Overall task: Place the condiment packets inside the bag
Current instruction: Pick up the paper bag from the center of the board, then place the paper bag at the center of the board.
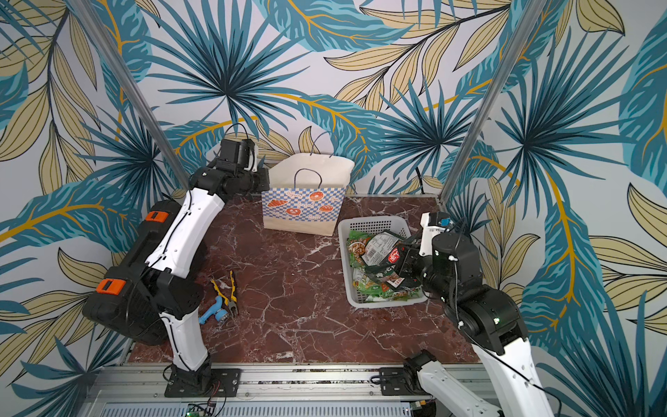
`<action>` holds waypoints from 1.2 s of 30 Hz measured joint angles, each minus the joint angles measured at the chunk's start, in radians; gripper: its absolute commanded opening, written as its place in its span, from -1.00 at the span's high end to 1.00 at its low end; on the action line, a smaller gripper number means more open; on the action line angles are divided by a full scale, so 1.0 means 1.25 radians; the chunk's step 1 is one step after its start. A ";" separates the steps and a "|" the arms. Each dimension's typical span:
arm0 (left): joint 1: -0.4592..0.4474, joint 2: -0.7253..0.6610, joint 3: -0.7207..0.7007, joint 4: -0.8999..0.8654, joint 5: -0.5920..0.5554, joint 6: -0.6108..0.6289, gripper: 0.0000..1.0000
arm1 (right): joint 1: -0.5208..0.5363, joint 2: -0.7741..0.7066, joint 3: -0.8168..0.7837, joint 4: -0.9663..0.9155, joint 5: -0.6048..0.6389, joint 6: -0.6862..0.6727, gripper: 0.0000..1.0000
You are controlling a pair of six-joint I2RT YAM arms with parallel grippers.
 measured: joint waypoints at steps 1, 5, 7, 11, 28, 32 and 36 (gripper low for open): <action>0.007 -0.038 -0.028 -0.004 0.004 0.008 1.00 | 0.000 0.009 0.017 0.000 -0.010 -0.003 1.00; 0.027 -0.180 -0.155 -0.008 0.048 0.033 1.00 | 0.000 0.040 0.095 0.002 -0.051 -0.016 1.00; 0.033 -0.241 -0.222 -0.009 0.084 0.040 1.00 | 0.000 0.054 0.136 0.006 -0.076 -0.027 1.00; 0.033 -0.318 -0.316 -0.009 0.178 0.057 1.00 | 0.000 0.081 0.221 0.019 -0.144 -0.054 1.00; 0.034 -0.315 -0.379 0.012 0.339 0.158 -0.47 | 0.000 0.128 0.360 0.089 -0.345 -0.110 1.00; 0.035 -0.272 -0.379 0.009 0.310 0.161 -0.77 | 0.000 0.166 0.376 0.126 -0.398 -0.108 1.00; 0.036 -0.282 -0.379 0.002 0.258 0.144 -0.87 | 0.000 0.208 0.388 0.168 -0.446 -0.101 1.00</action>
